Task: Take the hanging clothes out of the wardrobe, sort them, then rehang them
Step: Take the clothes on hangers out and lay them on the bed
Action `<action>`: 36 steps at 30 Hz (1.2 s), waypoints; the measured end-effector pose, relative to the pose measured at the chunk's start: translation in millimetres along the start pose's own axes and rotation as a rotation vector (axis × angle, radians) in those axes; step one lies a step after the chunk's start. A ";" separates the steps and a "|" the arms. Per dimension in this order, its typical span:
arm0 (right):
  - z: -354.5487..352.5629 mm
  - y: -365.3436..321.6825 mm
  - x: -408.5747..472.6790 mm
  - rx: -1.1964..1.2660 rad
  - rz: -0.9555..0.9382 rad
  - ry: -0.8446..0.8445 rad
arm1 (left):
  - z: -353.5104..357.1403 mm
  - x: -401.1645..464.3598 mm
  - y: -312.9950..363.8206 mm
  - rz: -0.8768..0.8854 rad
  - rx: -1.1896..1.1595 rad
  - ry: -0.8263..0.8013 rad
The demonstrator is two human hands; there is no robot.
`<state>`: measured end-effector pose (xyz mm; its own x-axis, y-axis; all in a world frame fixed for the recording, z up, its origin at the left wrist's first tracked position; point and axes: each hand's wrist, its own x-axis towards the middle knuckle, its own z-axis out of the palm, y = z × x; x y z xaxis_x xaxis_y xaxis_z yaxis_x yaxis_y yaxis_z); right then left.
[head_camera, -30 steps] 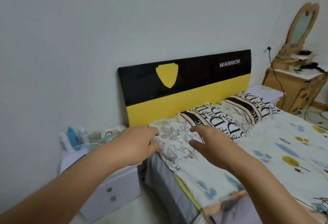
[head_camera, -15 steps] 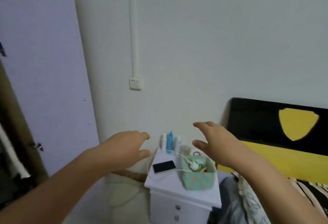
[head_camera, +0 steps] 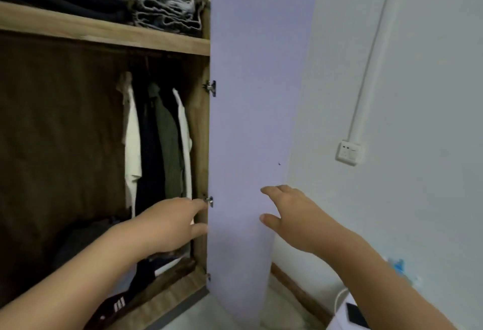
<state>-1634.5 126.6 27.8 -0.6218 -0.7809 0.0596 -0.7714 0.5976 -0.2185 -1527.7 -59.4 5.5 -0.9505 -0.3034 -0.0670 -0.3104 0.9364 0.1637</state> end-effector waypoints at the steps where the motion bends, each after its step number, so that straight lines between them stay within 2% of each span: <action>1: 2.4 -11.1 15.8 0.006 -0.029 0.003 | -5.4 2.3 -15.5 -0.027 -0.004 0.007; 13: 27.3 -134.3 202.4 0.263 -0.269 0.104 | -56.3 57.0 -201.9 -0.222 -0.076 0.188; 22: 31.2 -192.6 333.9 0.582 -0.436 0.127 | -87.0 102.5 -279.6 -0.315 -0.139 0.305; 27: 29.2 -210.1 417.6 0.843 -0.454 0.081 | -97.4 136.5 -319.6 -0.397 -0.182 0.387; 36: 51.0 -252.2 533.9 0.932 -0.395 0.053 | -102.9 158.9 -376.1 -0.571 -0.215 0.474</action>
<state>-1765.1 -450.3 65.0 -0.3677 -0.8691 0.3308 -0.5246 -0.0999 -0.8455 -1563.4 -478.0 34.5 -0.5307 -0.8179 0.2224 -0.7042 0.5715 0.4214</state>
